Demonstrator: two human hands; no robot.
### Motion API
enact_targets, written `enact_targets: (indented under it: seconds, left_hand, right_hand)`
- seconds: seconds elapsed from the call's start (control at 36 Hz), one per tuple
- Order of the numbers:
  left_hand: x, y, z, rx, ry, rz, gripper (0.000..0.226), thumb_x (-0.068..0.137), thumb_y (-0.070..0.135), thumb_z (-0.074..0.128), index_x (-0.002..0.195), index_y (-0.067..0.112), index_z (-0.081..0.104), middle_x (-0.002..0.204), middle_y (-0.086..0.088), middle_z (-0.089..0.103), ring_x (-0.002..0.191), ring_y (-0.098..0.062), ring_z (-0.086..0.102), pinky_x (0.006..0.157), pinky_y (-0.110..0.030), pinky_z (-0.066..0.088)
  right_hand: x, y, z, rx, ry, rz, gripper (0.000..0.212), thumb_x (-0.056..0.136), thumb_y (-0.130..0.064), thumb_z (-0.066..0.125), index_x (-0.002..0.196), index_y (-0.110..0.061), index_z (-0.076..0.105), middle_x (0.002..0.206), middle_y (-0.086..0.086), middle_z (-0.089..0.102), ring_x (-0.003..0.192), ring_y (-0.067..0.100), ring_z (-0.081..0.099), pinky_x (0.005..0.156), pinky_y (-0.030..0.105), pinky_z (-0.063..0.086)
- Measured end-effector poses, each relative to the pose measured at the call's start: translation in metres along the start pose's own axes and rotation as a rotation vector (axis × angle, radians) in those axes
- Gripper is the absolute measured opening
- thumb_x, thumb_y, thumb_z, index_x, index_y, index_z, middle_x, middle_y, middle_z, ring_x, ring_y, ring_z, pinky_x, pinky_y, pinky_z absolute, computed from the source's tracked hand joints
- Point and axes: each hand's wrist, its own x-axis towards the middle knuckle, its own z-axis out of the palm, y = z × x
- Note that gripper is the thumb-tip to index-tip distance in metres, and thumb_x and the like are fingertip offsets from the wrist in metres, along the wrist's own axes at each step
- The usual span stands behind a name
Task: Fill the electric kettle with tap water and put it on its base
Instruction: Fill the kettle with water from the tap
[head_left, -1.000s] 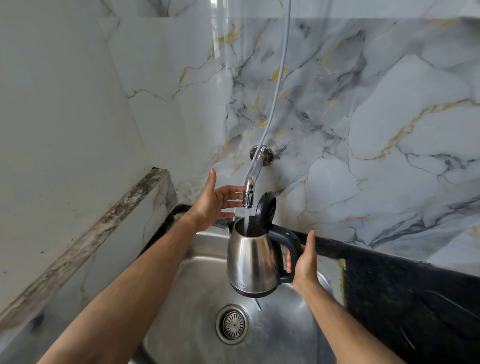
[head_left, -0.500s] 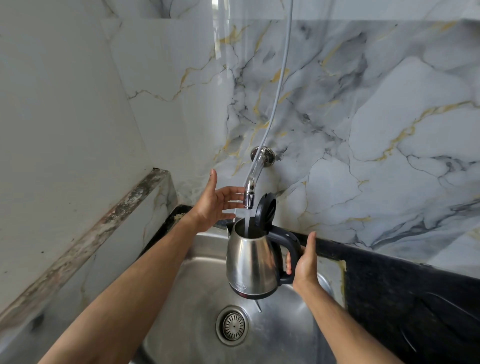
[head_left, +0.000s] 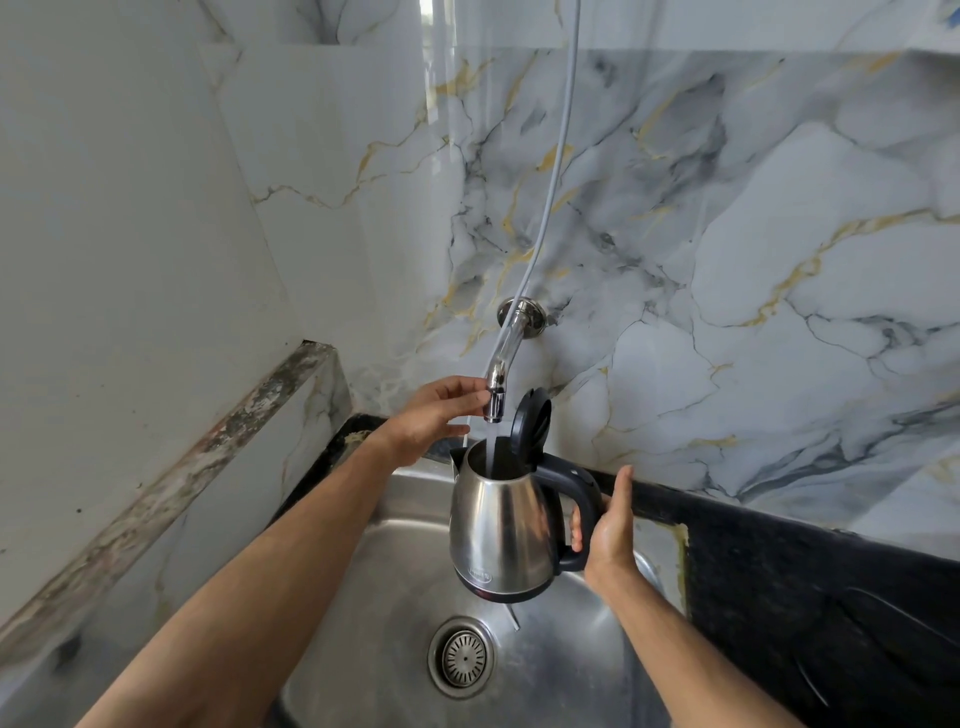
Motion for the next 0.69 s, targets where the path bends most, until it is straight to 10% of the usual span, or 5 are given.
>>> enact_targets:
  seconds: [0.22, 0.69]
  left_hand:
    - [0.005, 0.002, 0.013, 0.091, 0.078, 0.117, 0.015, 0.086, 0.004, 0.075, 0.100, 0.007, 0.071, 0.079, 0.004, 0.078, 0.077, -0.007, 0.072, 0.071, -0.017, 0.055]
    - [0.012, 0.006, 0.025, 0.373, 0.316, 0.043, 0.046, 0.065, 0.038, 0.093, 0.082, 0.016, 0.056, 0.078, -0.008, 0.068, 0.073, -0.019, 0.061, 0.071, -0.037, 0.054]
  right_hand:
    - [-0.001, -0.002, -0.001, -0.002, 0.005, -0.001, 0.082, 0.080, -0.083, 0.033, 0.045, -0.012, 0.054, 0.037, 0.003, 0.043, 0.030, 0.016, 0.033, 0.036, 0.025, 0.023]
    - [0.003, -0.004, 0.005, -0.009, 0.017, -0.037, 0.079, 0.074, -0.086, 0.038, 0.049, -0.013, 0.054, 0.039, 0.002, 0.045, 0.031, 0.016, 0.036, 0.036, 0.023, 0.028]
